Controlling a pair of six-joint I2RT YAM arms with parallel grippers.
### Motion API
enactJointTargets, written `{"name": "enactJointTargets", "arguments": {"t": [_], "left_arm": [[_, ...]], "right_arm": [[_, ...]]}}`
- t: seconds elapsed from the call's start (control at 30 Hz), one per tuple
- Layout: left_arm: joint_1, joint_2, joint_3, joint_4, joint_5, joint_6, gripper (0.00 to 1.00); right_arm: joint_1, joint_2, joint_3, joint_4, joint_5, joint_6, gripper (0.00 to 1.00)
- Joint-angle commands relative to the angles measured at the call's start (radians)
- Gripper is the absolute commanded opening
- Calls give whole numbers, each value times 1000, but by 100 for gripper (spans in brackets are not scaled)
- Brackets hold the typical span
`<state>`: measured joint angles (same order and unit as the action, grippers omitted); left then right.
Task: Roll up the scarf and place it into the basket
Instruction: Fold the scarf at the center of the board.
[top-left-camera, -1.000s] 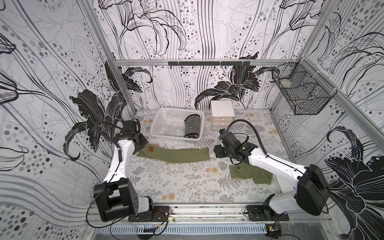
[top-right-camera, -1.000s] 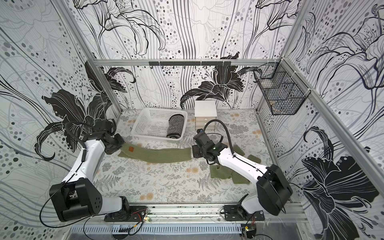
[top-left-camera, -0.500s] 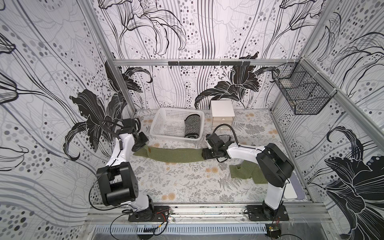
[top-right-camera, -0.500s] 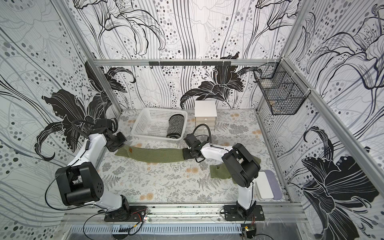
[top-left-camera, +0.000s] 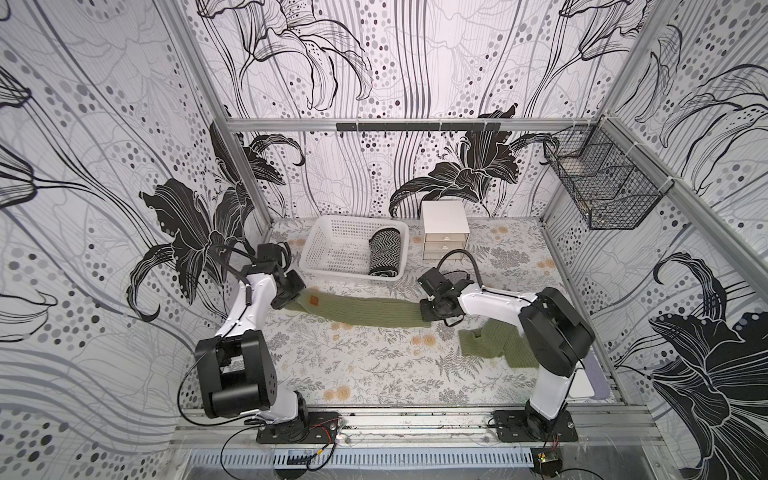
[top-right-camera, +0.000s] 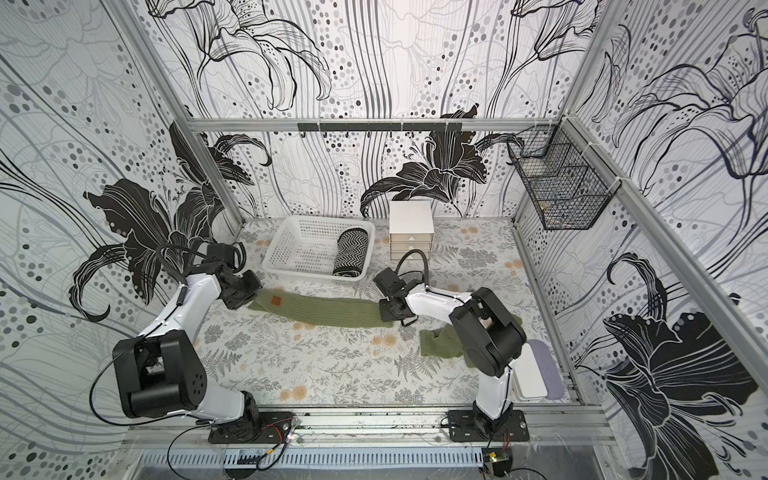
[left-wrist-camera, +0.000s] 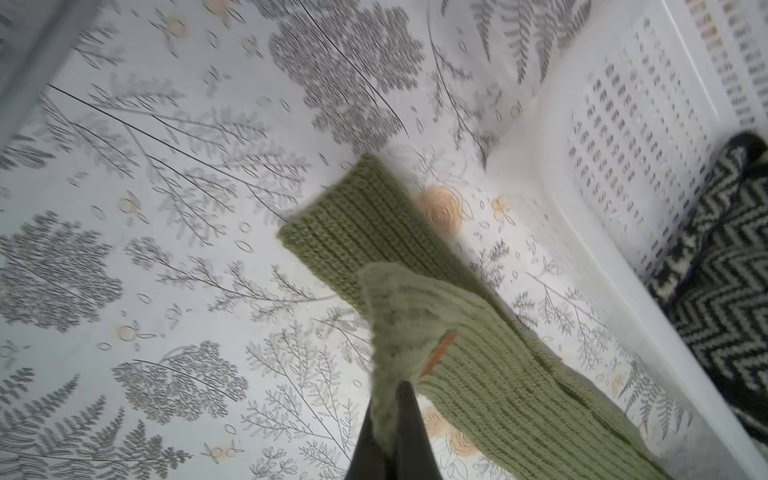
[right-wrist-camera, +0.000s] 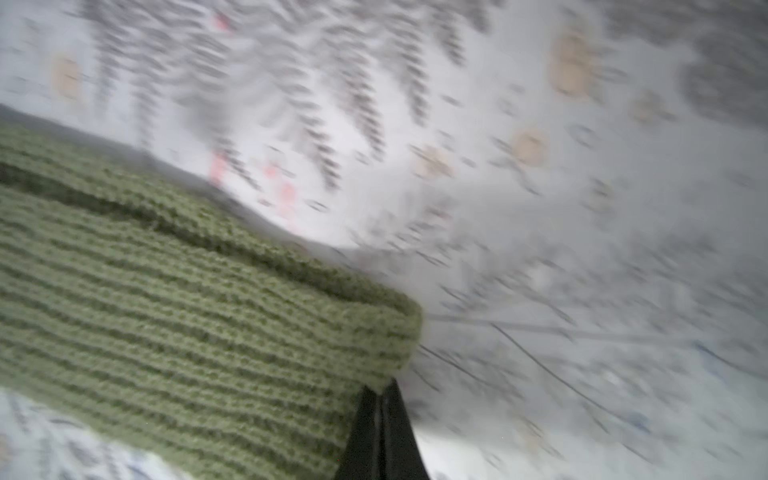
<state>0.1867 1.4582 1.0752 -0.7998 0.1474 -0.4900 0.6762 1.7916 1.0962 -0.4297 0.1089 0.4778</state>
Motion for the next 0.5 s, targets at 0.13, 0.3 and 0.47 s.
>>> {"name": "enactJointTargets", "arguments": {"t": [0.13,0.3,0.47], "left_arm": [[-135,10,-78,155,54,-91,4],[-220,73,-6,200,1,-80,6],[-228,75,-4,232,-62,-85,6]], "right_arm": [[-84,-116,1,-212,79,-93,17],[-85,-161,14,-227,77,-94,38],[-91,-177,19,-248,81,-103,40]]}}
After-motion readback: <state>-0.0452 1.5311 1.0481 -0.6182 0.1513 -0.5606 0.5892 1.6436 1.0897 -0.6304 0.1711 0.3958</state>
